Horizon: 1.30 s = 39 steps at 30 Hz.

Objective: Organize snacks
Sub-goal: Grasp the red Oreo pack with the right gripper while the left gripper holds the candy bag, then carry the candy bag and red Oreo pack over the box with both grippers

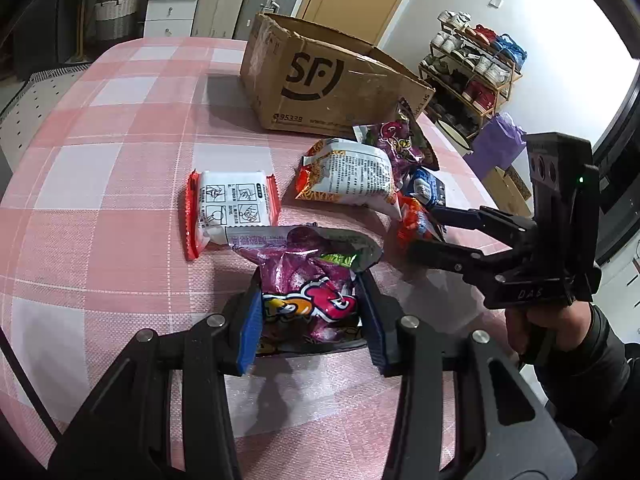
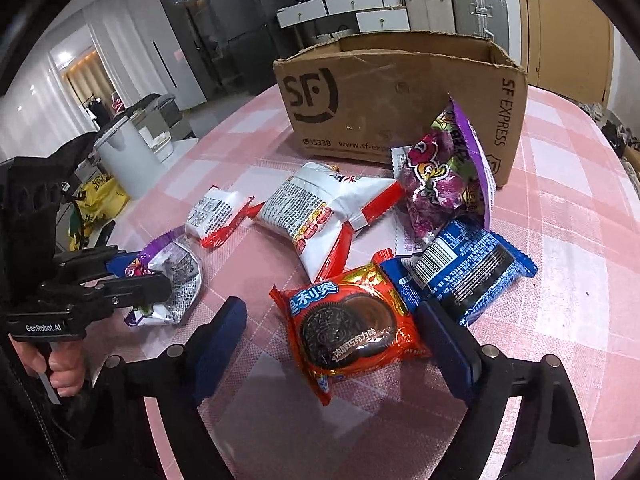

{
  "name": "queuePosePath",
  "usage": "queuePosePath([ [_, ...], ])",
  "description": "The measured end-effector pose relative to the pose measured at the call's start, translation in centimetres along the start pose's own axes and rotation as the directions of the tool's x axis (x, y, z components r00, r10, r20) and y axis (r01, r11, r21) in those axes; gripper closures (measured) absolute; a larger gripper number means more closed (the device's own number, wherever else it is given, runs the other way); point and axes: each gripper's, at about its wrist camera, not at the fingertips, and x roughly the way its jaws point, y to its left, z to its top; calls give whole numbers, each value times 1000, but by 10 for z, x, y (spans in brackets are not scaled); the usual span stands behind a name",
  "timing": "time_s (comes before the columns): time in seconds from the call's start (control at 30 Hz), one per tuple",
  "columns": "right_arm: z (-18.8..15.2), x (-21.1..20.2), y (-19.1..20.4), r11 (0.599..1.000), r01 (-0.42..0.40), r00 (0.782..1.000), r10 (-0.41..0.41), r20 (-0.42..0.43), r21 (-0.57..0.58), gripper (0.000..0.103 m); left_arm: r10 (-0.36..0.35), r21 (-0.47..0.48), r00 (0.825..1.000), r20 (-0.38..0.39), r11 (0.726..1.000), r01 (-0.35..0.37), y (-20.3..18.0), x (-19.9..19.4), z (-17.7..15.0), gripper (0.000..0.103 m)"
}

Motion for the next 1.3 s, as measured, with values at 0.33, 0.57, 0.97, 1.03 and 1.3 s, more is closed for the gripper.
queuePosePath([
  [0.33, -3, 7, 2, 1000, 18, 1000, -18, -1, -7, 42, 3, -4, 1000, 2, 1000, -3, 0, -2, 0, 63],
  [0.57, -8, -4, -1, 1000, -6, 1000, 6, 25, 7, 55, 7, -2, 1000, 12, 1000, -7, -3, -10, 0, 63],
  [0.97, -17, -25, -7, 996, -63, 996, 59, 61, 68, 57, 14, 6, 1000, 28, 1000, -15, -6, -19, -2, 62],
  [1.03, -19, -29, -9, 994, -74, 995, 68, 75, 80, 57, 15, 7, 999, 31, 1000, -16, -7, -21, -3, 62],
  [1.3, -19, -61, -8, 990, -103, 983, 86, 160, 97, 57, 20, 41, 998, 54, 999, -22, -19, -29, 0, 62],
])
